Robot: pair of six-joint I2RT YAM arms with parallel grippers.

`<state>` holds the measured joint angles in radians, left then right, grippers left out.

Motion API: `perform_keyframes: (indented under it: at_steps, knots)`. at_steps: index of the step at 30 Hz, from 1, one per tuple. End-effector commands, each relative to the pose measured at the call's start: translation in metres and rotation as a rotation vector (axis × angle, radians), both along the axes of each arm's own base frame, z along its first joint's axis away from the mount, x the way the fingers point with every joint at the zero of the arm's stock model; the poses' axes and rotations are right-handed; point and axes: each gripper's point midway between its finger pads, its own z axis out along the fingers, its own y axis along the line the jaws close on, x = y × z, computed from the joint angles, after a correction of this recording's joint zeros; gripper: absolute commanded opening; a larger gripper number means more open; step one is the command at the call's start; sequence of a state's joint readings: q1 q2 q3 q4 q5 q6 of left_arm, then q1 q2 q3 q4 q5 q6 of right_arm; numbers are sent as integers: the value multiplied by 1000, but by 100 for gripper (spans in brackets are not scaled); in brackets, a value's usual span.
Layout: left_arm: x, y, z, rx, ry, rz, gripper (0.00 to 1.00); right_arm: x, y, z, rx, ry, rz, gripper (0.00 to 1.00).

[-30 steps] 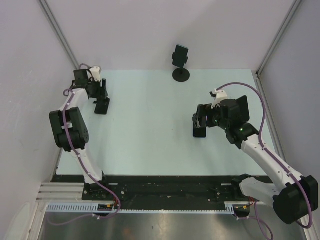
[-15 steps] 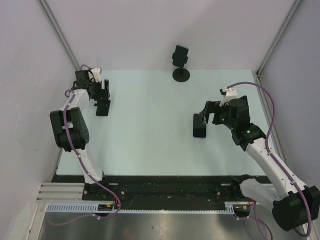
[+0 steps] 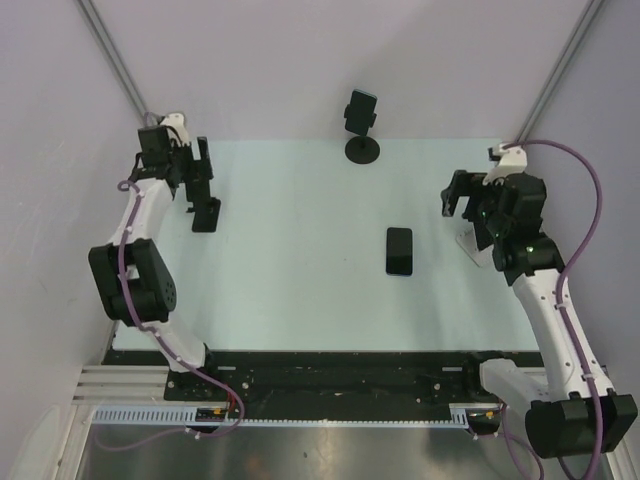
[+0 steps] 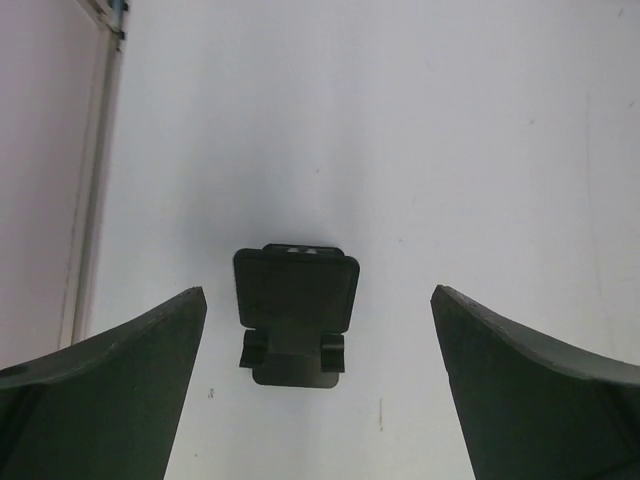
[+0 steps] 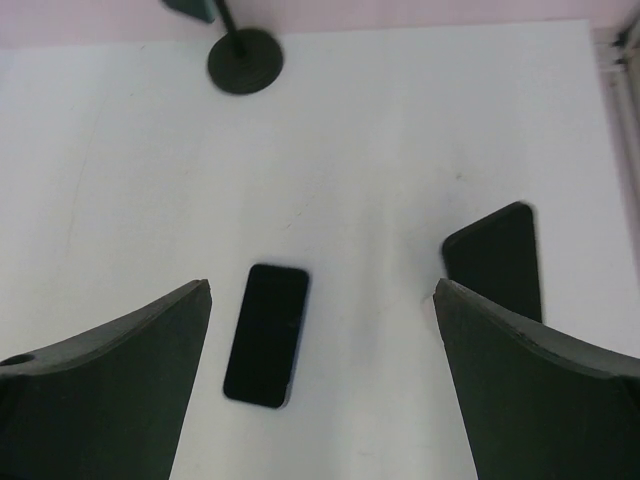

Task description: Remove the phone from the phone stand

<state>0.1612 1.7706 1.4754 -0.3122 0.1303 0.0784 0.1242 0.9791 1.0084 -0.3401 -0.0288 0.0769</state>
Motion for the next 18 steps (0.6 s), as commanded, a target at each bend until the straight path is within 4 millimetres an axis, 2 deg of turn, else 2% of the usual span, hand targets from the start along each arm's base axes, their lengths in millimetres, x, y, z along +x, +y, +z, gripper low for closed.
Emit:
perform_keyframes:
  at_steps: [1,2,3,5,6,8,9,11,12,18]
  knots:
    - [-12,-12,78,-70,-177,132,100,22,-25,45,-19,-86,-34,100]
    - [-17,-19,90,-87,-201,141,100,27,-28,44,-15,-83,-34,100]
    - [-19,-35,96,-95,-213,115,100,31,-39,45,-19,-85,-56,100]
    - [-25,-56,100,-122,-216,87,100,42,-44,42,-33,-80,-46,100]
    - [-29,-80,104,-138,-220,35,100,46,-51,41,-36,-76,-56,100]
    - [-34,-107,102,-186,-203,-25,100,57,-55,30,-64,-50,-13,100]
    - [-38,-129,101,-204,-197,-78,100,61,-65,33,-72,-53,-24,100]
    - [-46,-152,93,-214,-169,-132,100,65,-71,27,-86,-35,15,100]
    - [-51,-172,90,-218,-160,-177,100,71,-84,18,-127,-17,22,100]
    - [-87,-233,67,-303,-70,-357,100,78,-93,-13,-160,18,206,100]
